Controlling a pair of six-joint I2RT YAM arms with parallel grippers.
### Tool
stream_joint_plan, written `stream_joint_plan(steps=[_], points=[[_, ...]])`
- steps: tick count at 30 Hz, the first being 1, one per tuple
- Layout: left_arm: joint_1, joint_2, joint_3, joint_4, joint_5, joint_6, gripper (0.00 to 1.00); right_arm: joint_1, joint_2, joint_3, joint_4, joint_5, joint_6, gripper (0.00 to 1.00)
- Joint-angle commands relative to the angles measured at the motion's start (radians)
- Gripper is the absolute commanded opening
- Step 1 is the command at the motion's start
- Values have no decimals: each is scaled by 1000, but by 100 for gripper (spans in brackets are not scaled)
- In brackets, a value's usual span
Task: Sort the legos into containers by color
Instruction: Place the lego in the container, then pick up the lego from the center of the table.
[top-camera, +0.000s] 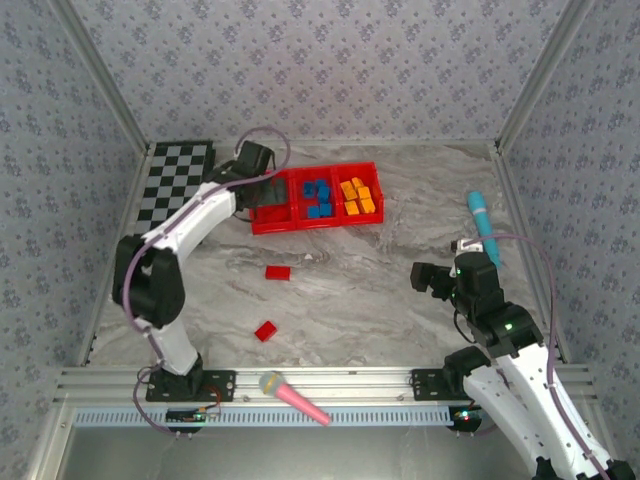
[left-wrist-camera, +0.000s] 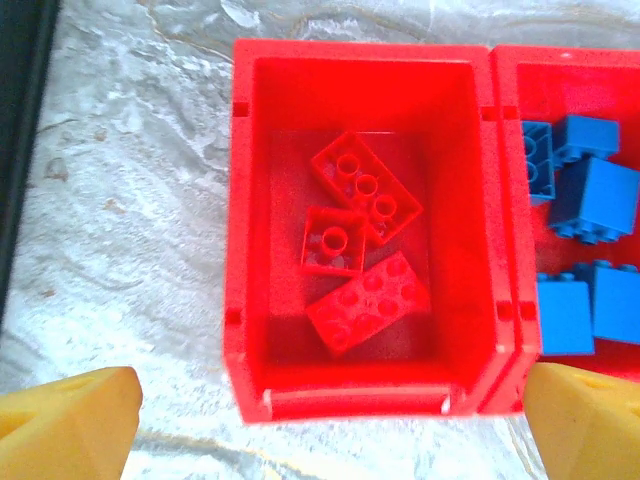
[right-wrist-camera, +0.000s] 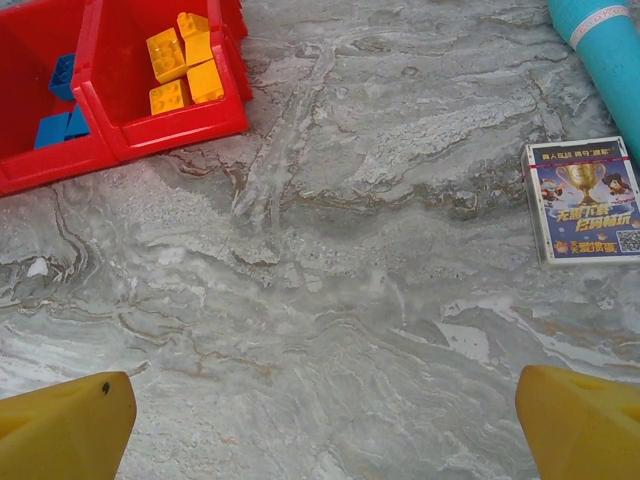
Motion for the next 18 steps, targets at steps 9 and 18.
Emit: stream_joint_plan(steps=[9, 18], points=[[-83, -321, -388, 9, 83, -53, 99, 3, 6, -5, -2, 16, -1, 99], [-173, -346, -549, 35, 86, -132, 100, 1, 6, -5, -2, 11, 1, 99]])
